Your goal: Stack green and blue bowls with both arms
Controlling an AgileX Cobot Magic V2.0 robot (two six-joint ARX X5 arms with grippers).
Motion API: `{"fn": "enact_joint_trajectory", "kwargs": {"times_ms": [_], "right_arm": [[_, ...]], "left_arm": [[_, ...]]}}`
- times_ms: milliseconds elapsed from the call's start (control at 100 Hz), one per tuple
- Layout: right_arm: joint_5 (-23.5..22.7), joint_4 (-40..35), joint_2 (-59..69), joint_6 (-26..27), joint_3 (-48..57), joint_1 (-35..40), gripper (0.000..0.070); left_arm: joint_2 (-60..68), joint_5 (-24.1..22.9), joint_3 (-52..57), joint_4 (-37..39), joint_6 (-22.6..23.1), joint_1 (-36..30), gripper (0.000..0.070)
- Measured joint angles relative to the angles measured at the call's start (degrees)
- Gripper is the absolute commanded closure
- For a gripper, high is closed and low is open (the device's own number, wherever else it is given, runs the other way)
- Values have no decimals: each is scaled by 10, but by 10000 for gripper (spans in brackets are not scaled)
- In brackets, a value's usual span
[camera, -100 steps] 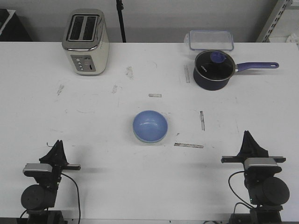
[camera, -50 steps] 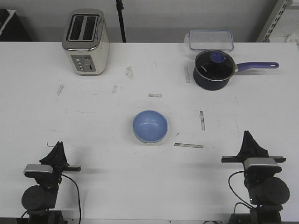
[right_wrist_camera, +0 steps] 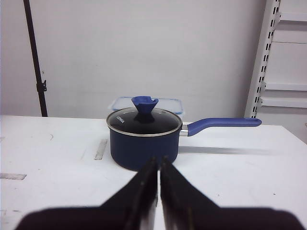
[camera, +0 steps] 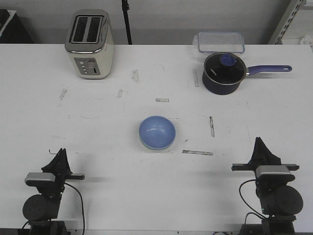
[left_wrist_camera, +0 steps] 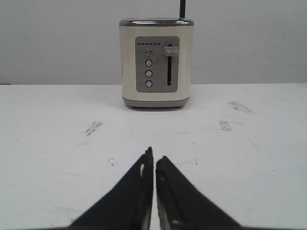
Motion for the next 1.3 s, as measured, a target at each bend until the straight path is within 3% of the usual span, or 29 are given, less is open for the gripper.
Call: {"fn": "enact_joint_trajectory", "kwargs": {"times_ms": [350, 660, 1070, 1300], "right_arm": [[0, 0, -11, 0, -5, 0, 694], [-30, 25, -84, 9, -122, 0, 694], [-28, 16, -175, 11, -198, 2, 694], [14, 5, -175, 16, -198, 17, 694]], "left_arm": [[0, 0, 0, 0, 0, 0, 697], [0, 0, 0, 0, 0, 0, 697], [0, 0, 0, 0, 0, 0, 697], [0, 0, 0, 0, 0, 0, 697]]}}
